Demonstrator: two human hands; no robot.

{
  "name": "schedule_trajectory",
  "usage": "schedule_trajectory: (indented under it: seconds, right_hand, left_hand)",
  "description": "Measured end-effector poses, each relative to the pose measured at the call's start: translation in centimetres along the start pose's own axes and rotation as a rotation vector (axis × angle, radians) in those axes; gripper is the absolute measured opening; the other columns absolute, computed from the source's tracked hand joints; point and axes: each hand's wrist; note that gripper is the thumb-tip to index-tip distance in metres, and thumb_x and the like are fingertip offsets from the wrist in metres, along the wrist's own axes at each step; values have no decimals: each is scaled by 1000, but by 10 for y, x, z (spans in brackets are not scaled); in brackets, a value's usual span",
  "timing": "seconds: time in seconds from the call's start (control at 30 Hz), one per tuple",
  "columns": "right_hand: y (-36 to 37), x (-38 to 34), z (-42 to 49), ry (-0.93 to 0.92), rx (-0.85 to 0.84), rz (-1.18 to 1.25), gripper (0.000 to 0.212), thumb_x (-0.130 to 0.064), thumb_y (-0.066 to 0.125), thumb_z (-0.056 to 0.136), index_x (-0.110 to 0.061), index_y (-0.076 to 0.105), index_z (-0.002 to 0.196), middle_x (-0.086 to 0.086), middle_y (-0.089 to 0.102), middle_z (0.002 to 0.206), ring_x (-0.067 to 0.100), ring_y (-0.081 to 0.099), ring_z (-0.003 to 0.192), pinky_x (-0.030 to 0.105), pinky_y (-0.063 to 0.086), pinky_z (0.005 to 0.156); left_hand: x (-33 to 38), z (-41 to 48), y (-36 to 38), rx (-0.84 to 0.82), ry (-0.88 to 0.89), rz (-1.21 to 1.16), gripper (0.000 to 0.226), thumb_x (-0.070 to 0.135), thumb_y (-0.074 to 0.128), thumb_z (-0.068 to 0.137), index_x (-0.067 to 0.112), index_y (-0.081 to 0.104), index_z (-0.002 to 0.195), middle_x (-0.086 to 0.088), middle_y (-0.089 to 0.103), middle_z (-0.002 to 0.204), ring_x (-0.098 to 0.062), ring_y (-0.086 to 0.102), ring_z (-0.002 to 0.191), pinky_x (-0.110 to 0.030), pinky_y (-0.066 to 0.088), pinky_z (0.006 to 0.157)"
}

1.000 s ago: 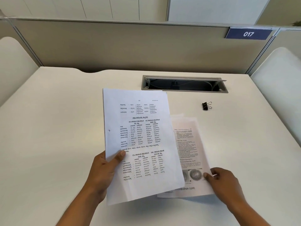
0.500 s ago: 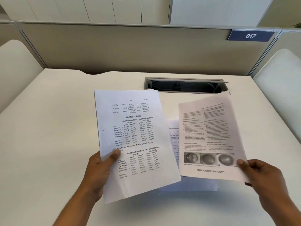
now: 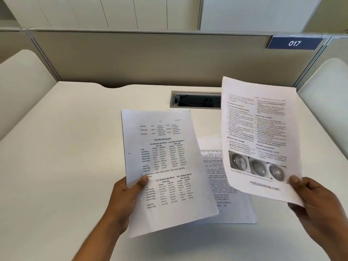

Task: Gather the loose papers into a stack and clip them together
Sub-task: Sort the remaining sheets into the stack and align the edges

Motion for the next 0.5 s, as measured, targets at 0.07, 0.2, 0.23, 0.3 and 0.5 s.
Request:
schedule_trajectory:
  seconds: [0.07,0.2,0.23,0.3,0.5]
  right_hand:
    - [13,1,-2,6,-76,65,31,-46,77,46,-19,64,55,-5,68,60,2,62,52,13,50,47]
    - [40,9,-6,10,-169,70,41,-49,89,43,-20,66,61,4,73,70,9,68,61,19,55,52]
    - [47,12,-7,14,-182,55,49,-54,90,42,-18,66,65,10,74,74,11,69,64,20,56,53]
    - [58,17,-10,20,-191,6,60,-59,86,48,-10,66,78,19,74,86,15,69,69,24,56,57]
    - [75,18,-13,-21,-240,-108,34,-42,70,83,-11,69,95,14,75,101,19,67,83,34,49,73]
  left_hand:
    - [-1,-1,5,-21,-8,-4,23,17,66,93,9,71,115,-11,80,104,-36,78,90,-48,62,79]
    - [-2,-3,17,-55,-11,-11,22,17,64,95,10,71,115,-13,80,104,-36,77,91,-50,62,80]
    - [-2,-4,20,-60,-9,-13,21,18,64,96,11,71,114,-13,80,103,-36,78,89,-48,63,78]
    - [-1,-5,25,-71,-3,-25,21,19,62,96,13,71,114,-13,80,102,-36,78,89,-46,63,74]
    - [2,-7,36,-72,20,-71,26,28,53,102,18,69,120,-4,79,110,-26,77,99,-43,60,85]
Point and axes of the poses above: each hand's wrist, its own z-axis towards the middle knuckle, its own y-axis out of the palm, x = y × z
